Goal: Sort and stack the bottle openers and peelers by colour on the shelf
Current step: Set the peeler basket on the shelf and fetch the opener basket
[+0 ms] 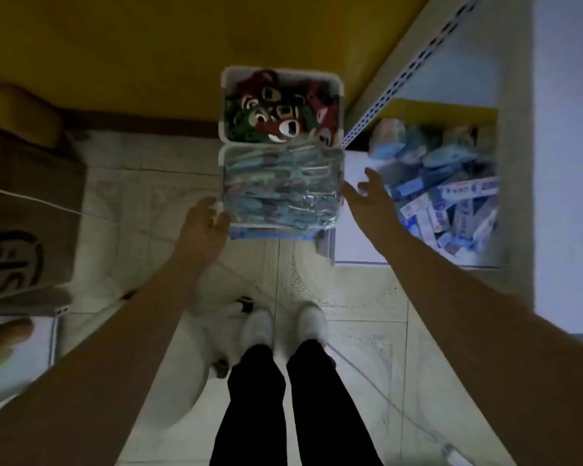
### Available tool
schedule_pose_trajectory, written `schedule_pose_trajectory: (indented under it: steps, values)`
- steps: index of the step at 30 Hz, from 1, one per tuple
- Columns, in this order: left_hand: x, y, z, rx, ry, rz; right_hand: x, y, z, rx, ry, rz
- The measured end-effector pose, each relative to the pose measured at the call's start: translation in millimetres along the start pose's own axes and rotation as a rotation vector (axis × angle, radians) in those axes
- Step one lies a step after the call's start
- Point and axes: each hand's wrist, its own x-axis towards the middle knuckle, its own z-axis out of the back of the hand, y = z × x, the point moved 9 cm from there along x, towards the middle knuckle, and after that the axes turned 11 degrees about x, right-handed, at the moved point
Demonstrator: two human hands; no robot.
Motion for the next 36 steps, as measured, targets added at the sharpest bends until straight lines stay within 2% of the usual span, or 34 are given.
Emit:
schedule_pose_trajectory:
  steps: [5,9,14,22,28,36]
  values:
    - [42,-5,-26,-0.077,-0.051,-0.158,38,-32,-34,0.155,0.083,-0.019]
    - [63,-2,-33,-0.156,-0.016,-0.184,47,-36,-49,0.164,0.154,0.126]
    - [65,-27,-31,-0.26,0.019,-0.333,52,-34,-48,0.111,0.105,0.21]
    - [69,-18,-36,-0.188,0.053,-0.252,49,-29,-47,0.07,0.044,0.219]
    - [52,-8,-38,-0.176,0.076,-0.247,34,-21,-45,0.004,0.065,0.199]
    - [-1,-12,16,-0.16,0.083,-0.213,-38,39,-41,-0.024,0.156,0.247]
